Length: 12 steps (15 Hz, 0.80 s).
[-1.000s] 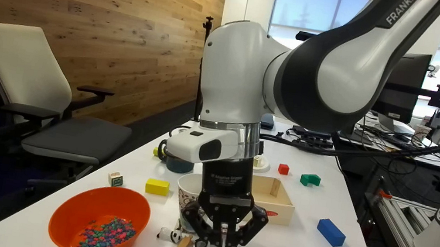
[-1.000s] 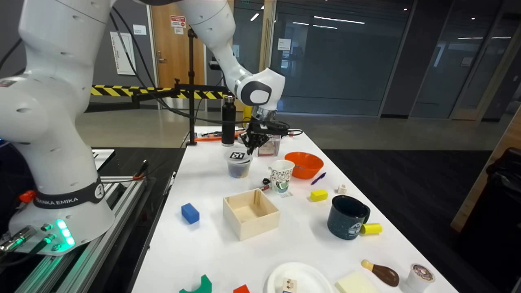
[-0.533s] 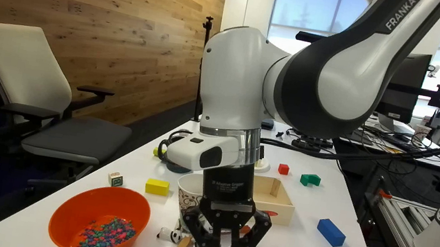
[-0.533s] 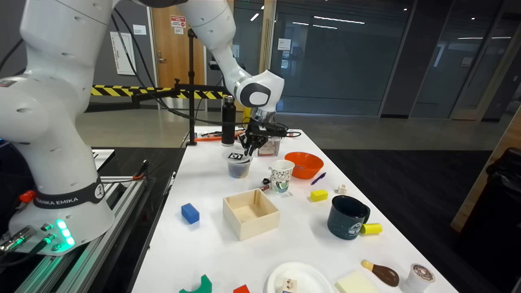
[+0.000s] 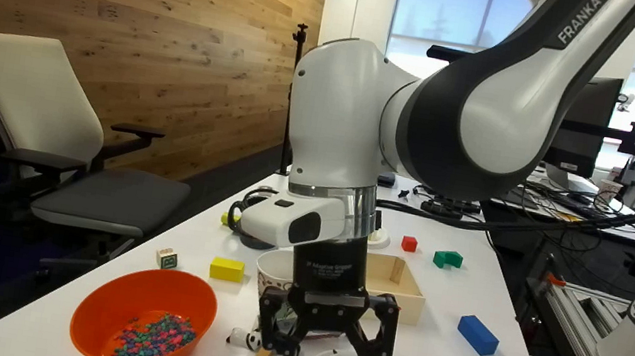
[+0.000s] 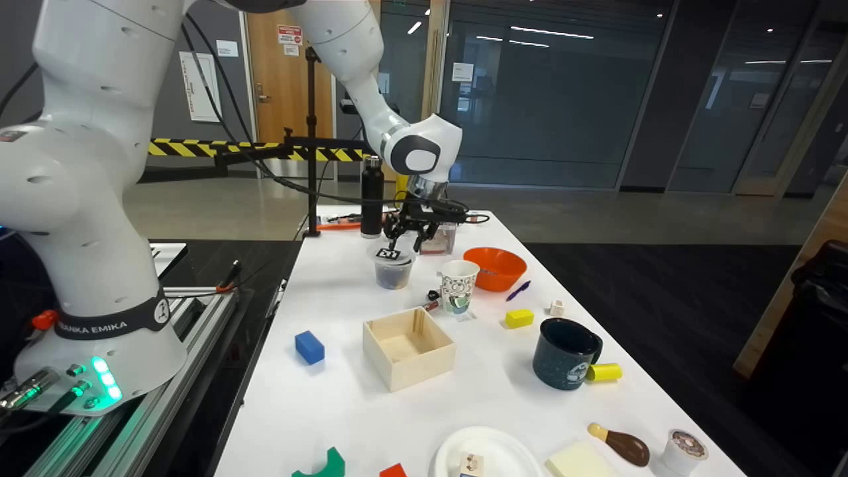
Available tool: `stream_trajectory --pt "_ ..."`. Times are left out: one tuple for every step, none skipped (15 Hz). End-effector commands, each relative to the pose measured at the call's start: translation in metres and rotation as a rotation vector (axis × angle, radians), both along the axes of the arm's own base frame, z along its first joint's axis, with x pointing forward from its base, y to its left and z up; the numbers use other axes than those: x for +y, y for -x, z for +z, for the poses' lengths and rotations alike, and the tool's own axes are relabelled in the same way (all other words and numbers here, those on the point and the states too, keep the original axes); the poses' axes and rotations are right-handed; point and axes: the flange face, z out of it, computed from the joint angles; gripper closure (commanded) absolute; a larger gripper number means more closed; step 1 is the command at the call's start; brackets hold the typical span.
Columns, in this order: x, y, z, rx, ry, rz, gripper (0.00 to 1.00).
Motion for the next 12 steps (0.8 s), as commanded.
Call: stream_trajectory --pt "0.003 0.002 0.019 -0.024 0.011 0.013 0.00" --pt "0.004 0.003 0.026 -0.038 0.011 0.012 0.00" --pt "0.005 0.004 0.033 -0.050 0.011 0.011 0.00" --pt "0.007 0.006 0.044 -0.071 0.007 0.006 0.00" --pt "0.008 0.008 0.054 -0.090 0.000 0.002 0.00" --pt "0.010 0.011 0.064 -0.113 -0.005 -0.002 0.00" --pt "0.012 0.013 0.074 -0.135 -0.017 -0.015 0.00" --pt "0.014 0.014 0.084 -0.158 -0.031 -0.027 0.00" --pt "0.015 0.017 0.090 -0.181 -0.047 -0.045 0.00" --pt "0.013 0.018 0.095 -0.206 -0.058 -0.079 0.00" --pt "0.012 0.020 0.099 -0.229 -0.066 -0.104 0.00" --pt "0.007 0.023 0.099 -0.266 -0.070 -0.162 0.00"
